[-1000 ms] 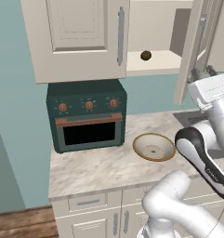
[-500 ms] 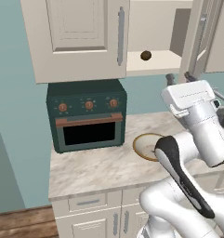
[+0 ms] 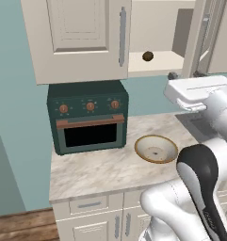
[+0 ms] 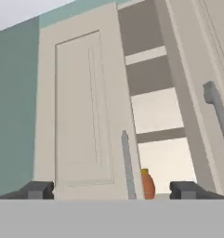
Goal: Open the cabinet. Pick the kiwi and kiwi from the cabinet and place them into the bowl. Then close the cabinet.
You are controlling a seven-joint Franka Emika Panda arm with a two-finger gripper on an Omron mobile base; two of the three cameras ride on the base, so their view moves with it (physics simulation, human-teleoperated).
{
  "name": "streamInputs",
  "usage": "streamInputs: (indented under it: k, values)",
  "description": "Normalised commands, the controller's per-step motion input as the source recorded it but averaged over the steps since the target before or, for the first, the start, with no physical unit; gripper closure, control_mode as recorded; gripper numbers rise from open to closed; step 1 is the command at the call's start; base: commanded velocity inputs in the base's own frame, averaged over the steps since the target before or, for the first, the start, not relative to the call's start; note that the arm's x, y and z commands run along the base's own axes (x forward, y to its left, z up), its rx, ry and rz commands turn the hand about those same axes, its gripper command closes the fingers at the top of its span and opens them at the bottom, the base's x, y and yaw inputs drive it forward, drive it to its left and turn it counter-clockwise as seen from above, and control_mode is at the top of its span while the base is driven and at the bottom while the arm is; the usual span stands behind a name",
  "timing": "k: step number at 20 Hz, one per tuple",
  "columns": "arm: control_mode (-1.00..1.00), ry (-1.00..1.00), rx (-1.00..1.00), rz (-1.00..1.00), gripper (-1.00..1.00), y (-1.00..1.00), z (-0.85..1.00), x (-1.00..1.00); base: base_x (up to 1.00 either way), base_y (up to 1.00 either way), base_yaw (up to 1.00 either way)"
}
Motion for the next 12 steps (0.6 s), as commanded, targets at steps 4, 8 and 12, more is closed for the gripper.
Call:
streamInputs:
  k: [4,8,12]
  values:
    - [-1.0,0.77,-0.62,0.0,-1.0,0.08,-1.0,-0.16,0.0,0.0,0.0]
    - [-1.0,0.2,-0.19,0.05,-1.0,0.34,-0.35,0.01,0.0,0.0,0.0]
    - [-1.0,-0.14,-0.08,-0.06,-1.0,0.49,0.0,0.0,0.0,0.0,0.0]
